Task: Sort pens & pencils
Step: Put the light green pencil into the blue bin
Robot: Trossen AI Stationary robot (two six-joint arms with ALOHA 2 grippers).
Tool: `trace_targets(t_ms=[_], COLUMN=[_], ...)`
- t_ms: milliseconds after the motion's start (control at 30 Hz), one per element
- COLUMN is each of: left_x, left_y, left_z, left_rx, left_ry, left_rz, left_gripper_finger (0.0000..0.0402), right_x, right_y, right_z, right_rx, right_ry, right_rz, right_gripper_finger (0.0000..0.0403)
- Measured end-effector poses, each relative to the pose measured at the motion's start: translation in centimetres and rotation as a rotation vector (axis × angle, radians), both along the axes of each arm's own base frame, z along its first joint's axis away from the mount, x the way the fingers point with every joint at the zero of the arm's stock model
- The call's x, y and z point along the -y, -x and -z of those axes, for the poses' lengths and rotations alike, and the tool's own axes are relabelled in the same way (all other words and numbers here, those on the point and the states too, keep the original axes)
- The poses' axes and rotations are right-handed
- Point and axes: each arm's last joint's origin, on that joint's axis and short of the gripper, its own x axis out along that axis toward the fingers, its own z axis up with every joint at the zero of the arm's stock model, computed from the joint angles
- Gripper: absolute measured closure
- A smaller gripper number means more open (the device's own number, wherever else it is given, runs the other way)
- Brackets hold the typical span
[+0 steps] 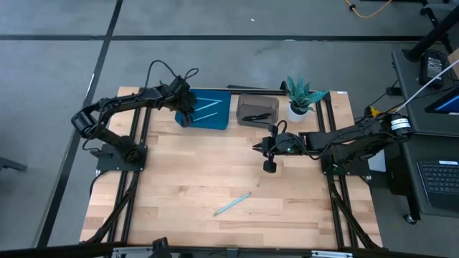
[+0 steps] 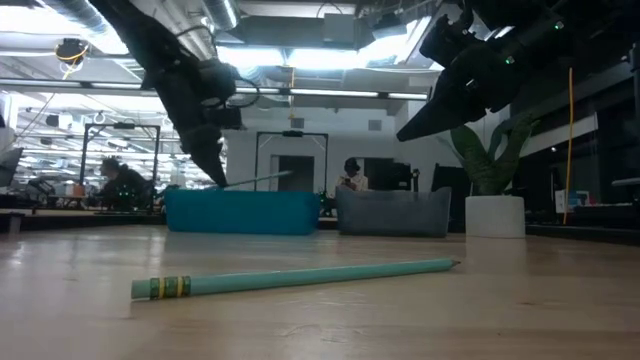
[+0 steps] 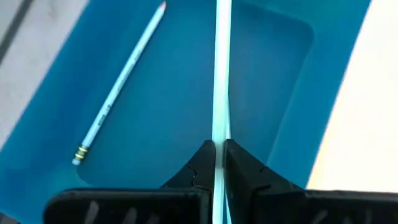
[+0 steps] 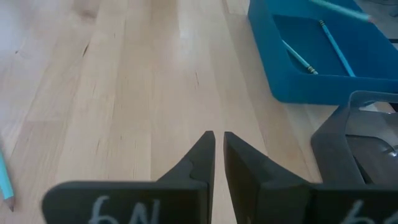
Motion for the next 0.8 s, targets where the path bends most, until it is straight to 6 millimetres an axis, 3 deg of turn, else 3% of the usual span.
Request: trace_targets(t_ms=[467,800], left_x=[-2.9,-3.1], left_y=[-2.9,-3.1], left_z=[1.9,2.0], left_rx=[-0.185,-0.184], left_ry=[0.144,0.143], left_rz=[-0.004,-0.009], left_gripper_finger=[0.0385,0.0354], right_x=[0.0,0.0], right_y=[0.1,0.1], right_z=[0.1,0.2], right_rx=[-0.009,-0.025], right_ry=[-0.001,-0.001], right_rz=[0.001,0.002], right_gripper_finger=[0.0366,0.0366])
